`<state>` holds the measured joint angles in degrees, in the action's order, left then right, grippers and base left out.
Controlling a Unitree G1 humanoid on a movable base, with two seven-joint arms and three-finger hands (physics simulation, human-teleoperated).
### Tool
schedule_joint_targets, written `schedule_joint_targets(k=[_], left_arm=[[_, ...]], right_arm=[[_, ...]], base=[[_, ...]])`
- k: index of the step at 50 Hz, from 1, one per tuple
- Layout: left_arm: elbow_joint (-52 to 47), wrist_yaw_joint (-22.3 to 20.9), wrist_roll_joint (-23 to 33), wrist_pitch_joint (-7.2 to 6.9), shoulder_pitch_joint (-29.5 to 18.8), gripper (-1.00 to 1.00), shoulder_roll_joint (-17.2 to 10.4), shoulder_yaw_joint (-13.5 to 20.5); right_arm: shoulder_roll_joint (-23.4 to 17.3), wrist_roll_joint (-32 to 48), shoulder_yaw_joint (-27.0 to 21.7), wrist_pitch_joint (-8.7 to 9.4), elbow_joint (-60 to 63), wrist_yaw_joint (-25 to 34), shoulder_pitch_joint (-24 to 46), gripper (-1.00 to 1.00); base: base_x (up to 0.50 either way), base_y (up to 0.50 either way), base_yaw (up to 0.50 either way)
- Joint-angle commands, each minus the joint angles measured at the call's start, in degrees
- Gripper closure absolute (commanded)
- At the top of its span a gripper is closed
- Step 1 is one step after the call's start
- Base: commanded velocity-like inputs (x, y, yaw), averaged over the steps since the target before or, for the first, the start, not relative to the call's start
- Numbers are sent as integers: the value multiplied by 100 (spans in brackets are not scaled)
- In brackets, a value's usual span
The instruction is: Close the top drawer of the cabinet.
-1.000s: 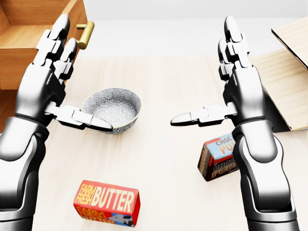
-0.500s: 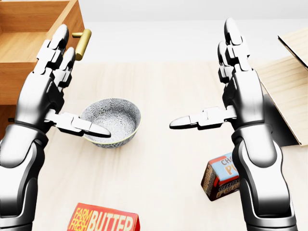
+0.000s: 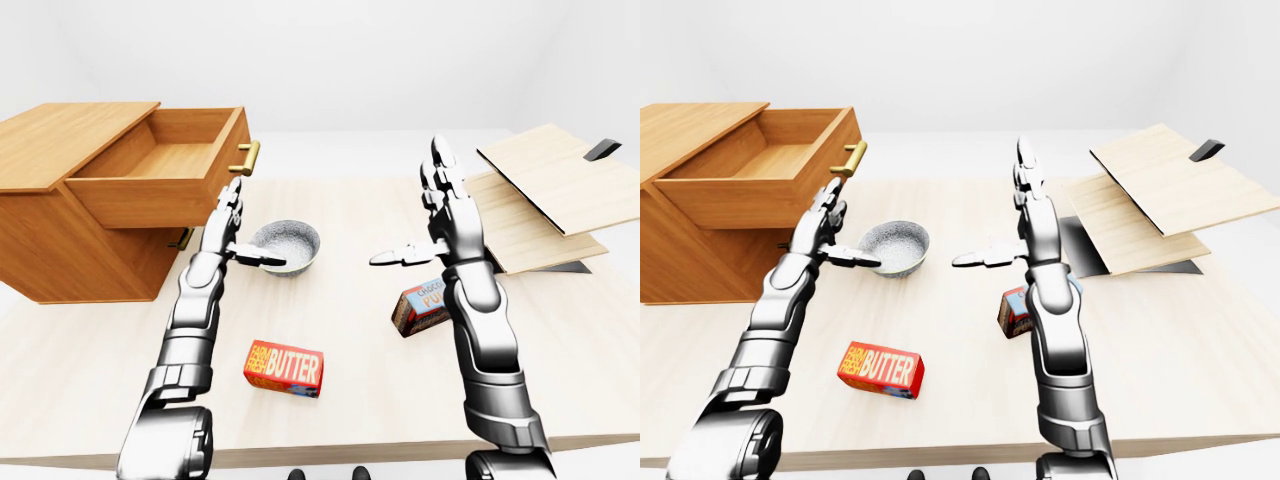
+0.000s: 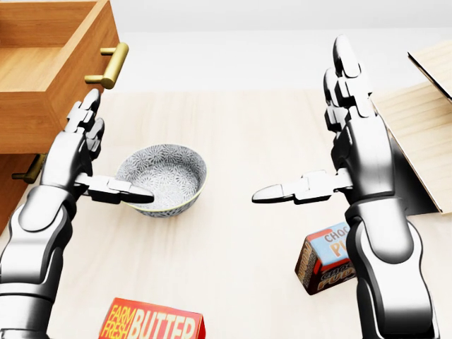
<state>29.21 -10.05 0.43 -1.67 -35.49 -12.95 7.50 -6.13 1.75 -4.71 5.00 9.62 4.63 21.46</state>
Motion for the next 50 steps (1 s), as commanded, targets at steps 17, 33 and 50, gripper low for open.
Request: schedule_joint_targets(k=[17, 33, 50], left_arm=[[3574, 740, -263, 667, -1661, -100, -1298, 391], [3993, 995, -351, 667, -1764, -100, -2505, 759], [4161, 1248, -517, 667, -1696, -100, -3288, 978]], right_arm=[[-87, -54, -140, 0, 306, 38, -203, -100], [-44, -4, -111, 0, 561, 42, -292, -100], [-17, 66, -67, 0, 610, 44, -300, -100]], base=[[1, 0, -1], [0, 0, 0], [0, 0, 0]])
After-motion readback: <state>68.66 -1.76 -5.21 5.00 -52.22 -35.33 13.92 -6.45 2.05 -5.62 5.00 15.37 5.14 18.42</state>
